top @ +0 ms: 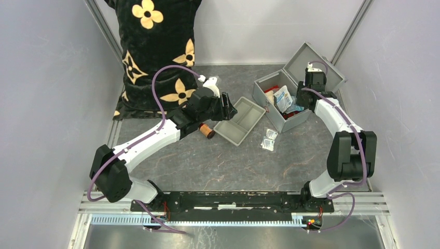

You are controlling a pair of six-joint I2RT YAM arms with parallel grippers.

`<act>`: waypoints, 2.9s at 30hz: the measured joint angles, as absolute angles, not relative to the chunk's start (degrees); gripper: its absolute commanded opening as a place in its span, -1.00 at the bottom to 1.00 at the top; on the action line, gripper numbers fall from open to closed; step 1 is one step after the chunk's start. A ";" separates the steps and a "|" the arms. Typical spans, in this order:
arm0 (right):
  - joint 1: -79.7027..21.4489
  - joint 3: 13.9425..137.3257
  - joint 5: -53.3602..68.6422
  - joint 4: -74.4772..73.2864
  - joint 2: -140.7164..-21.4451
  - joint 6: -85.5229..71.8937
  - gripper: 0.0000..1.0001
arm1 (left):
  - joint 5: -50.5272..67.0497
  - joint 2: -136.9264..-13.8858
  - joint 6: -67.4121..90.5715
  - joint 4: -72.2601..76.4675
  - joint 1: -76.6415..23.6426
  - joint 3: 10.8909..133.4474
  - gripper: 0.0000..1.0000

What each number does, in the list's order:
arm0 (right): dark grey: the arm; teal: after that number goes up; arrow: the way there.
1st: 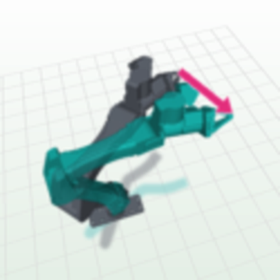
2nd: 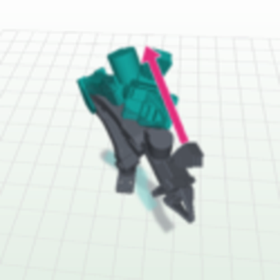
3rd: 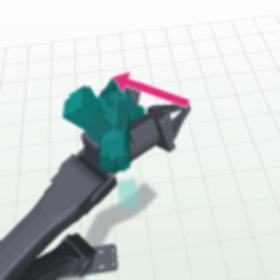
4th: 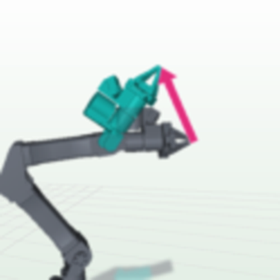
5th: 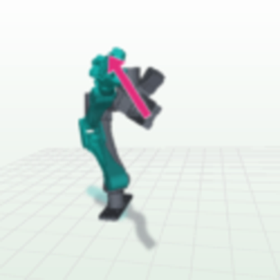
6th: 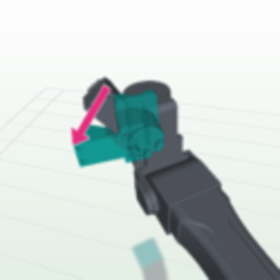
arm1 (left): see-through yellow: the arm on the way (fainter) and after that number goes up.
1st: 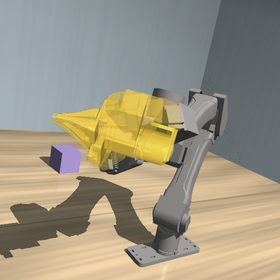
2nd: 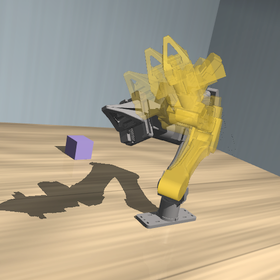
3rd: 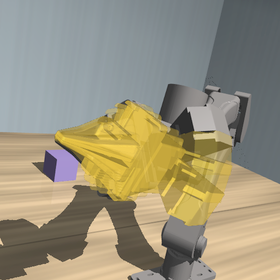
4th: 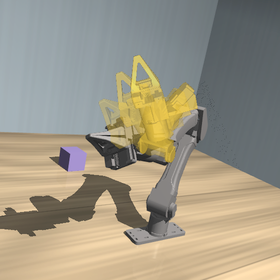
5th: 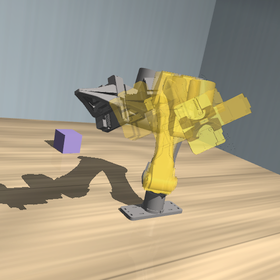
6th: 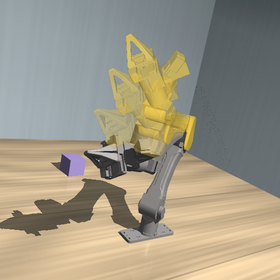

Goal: Organize the medicine kit
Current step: Adjust the medical item in the medicine box.

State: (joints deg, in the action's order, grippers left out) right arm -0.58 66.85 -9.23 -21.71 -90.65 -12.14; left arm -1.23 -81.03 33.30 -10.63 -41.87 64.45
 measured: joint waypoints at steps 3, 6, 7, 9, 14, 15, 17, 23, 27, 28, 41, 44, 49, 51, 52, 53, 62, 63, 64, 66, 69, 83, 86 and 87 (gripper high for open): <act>-0.58 67.00 -8.34 -21.34 -90.85 -11.81 -0.72 | -1.45 -80.97 33.30 -10.66 -41.87 64.42 0.27; -0.58 67.72 -7.09 -20.58 -90.83 -11.90 -0.92 | -1.50 -80.82 33.30 -10.66 -41.87 64.42 0.27; -0.58 68.03 -6.76 -20.43 -90.80 -11.81 -0.96 | -1.52 -80.77 33.30 -10.66 -41.87 64.45 0.27; -0.58 68.86 -6.28 -20.21 -90.59 -11.86 -1.00 | -1.63 -80.62 33.28 -10.72 -41.87 64.45 0.27; -0.62 71.07 -6.24 -20.23 -87.70 -11.88 -1.00 | -2.57 -80.07 33.08 -10.74 -41.87 64.42 0.27; -0.62 71.68 -6.26 -20.21 -86.94 -11.90 -1.00 | -2.72 -80.03 33.06 -10.74 -41.87 64.42 0.27; -0.62 73.34 -6.20 -20.21 -85.01 -12.12 -1.00 | -2.96 -79.96 33.06 -10.76 -41.87 64.42 0.27; -0.91 75.96 -4.47 -18.44 -80.29 -14.15 -1.00 | -3.01 -79.92 33.04 -10.90 -41.87 64.42 0.27; -1.02 75.90 -1.89 -15.88 -79.18 -17.32 -1.00 | -3.31 -79.68 33.04 -10.98 -41.87 64.40 0.27; -1.02 75.75 -1.32 -15.11 -79.18 -18.13 -1.00 | -3.44 -79.55 33.04 -10.98 -41.87 64.34 0.27; -1.56 59.94 0.01 -4.27 -81.47 -28.53 -0.32 | -5.08 -77.23 33.04 -12.01 -41.87 63.26 0.27; -2.59 59.37 -1.98 -5.69 -84.12 -28.42 0.03 | -5.21 -77.19 33.04 -12.14 -41.87 63.07 0.27; -4.51 60.49 -8.01 -9.63 -84.25 -25.17 0.29 | -5.52 -77.19 33.04 -12.38 -41.87 62.54 0.27; -4.80 62.43 -10.46 -12.25 -84.25 -23.00 0.29 | -5.50 -77.19 33.04 -12.40 -41.87 62.46 0.27; -4.86 63.70 -11.51 -13.41 -84.25 -21.98 0.29 | -5.50 -77.19 33.04 -12.40 -41.87 62.46 0.27; -4.95 64.73 -12.23 -14.11 -84.29 -21.17 0.29 | -5.50 -77.19 33.04 -12.40 -41.87 62.46 0.27; -8.73 80.16 -16.16 -21.21 -91.42 -11.94 0.14 | -5.48 -77.21 33.04 -12.45 -41.87 62.46 0.27; -9.04 80.95 -15.38 -21.52 -92.53 -11.14 0.08 | -5.48 -77.21 33.04 -12.51 -41.87 62.46 0.27; -9.23 81.67 -14.63 -21.61 -93.86 -10.39 0.06 | -5.50 -77.21 33.04 -12.69 -41.87 62.46 0.27; -9.26 82.76 -13.47 -21.91 -96.55 -9.39 0.04 | -5.52 -77.21 33.04 -13.17 -41.87 62.46 0.27; -9.21 84.60 -12.49 -22.63 -101.32 -8.19 -0.04 | -5.76 -77.21 32.99 -13.78 -41.87 62.46 0.28; -9.13 86.39 -14.81 -25.02 -112.22 -4.80 0.23 | -6.61 -77.19 32.47 -14.98 -41.87 62.46 0.28; -8.80 86.39 -15.05 -24.95 -113.06 -4.89 0.24 | -6.94 -77.19 32.47 -15.00 -41.87 62.46 0.28; -8.60 86.39 -14.96 -24.95 -113.21 -4.99 0.24 | -6.96 -77.19 32.49 -15.00 -41.87 62.46 0.28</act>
State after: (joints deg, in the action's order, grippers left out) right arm -8.60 86.39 -14.96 -24.95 -113.21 -4.99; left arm -6.96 -77.19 32.49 -15.00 -41.87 62.46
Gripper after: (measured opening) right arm 0.616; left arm 0.636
